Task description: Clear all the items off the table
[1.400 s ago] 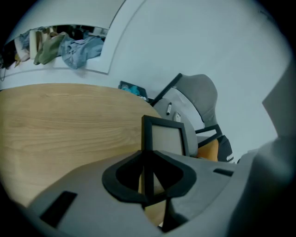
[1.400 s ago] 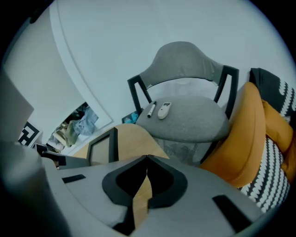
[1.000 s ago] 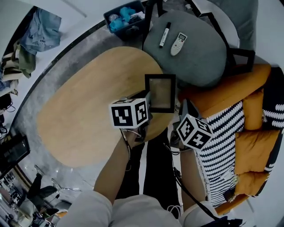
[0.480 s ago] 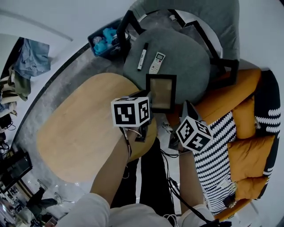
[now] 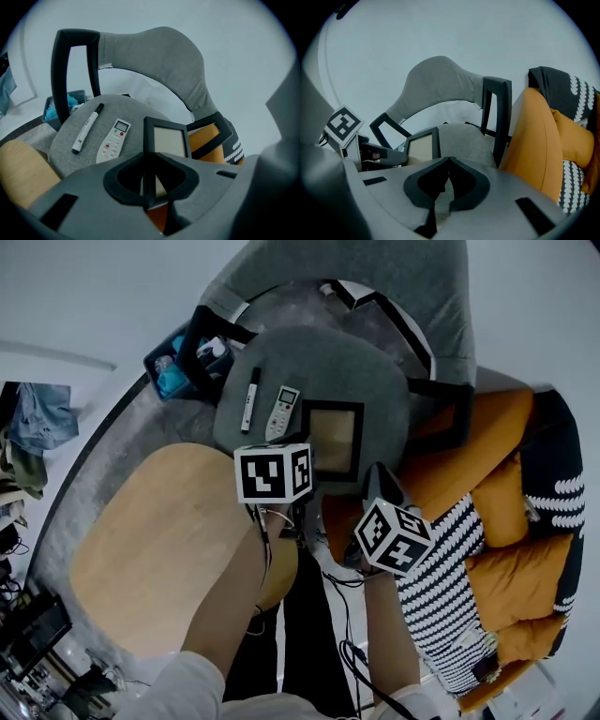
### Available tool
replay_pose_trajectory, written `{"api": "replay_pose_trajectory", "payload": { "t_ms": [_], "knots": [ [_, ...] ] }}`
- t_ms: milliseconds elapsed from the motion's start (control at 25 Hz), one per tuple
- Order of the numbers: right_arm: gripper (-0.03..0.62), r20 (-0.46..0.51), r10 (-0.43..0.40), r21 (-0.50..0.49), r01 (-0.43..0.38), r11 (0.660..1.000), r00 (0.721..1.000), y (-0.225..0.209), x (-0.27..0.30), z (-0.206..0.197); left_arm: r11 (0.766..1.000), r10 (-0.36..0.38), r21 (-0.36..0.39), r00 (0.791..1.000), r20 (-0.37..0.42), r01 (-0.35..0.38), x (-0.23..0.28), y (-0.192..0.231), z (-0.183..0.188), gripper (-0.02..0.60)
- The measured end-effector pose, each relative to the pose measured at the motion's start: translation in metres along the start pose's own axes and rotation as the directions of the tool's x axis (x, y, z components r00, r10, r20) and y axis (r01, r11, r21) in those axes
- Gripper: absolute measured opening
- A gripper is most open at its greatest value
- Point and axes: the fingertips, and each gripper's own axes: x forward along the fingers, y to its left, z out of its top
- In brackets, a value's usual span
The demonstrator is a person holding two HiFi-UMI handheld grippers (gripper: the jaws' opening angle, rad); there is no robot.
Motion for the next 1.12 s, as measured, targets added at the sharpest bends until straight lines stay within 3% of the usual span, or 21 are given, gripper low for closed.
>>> {"api": "replay_pose_trajectory", "payload": {
  "t_ms": [240, 440, 800, 1120],
  "knots": [
    [0.025, -0.001, -0.004, 0.011, 0.004, 1.0, 1.0, -0.015, 0.011, 0.006, 0.999, 0.027, 0.048, 0.998, -0.052, -0.025, 0.038, -0.008, 0.003, 0.075],
    [0.023, -0.001, 0.007, 0.0, -0.007, 1.0, 1.0, -0.014, 0.02, 0.008, 0.998, 0.049, 0.042, 0.996, -0.072, -0.046, 0.056, -0.002, -0.001, 0.075],
    [0.025, -0.011, 0.02, 0.0, -0.02, 1.0, 1.0, -0.015, 0.025, 0.008, 0.997, 0.071, -0.008, 0.996, -0.051, -0.071, 0.07, 0.008, 0.001, 0.078],
    [0.025, -0.014, 0.025, 0.002, -0.025, 1.0, 1.0, -0.013, 0.024, 0.009, 0.999, 0.038, 0.014, 0.999, -0.007, -0.038, 0.054, 0.001, 0.005, 0.081]
  ]
}}
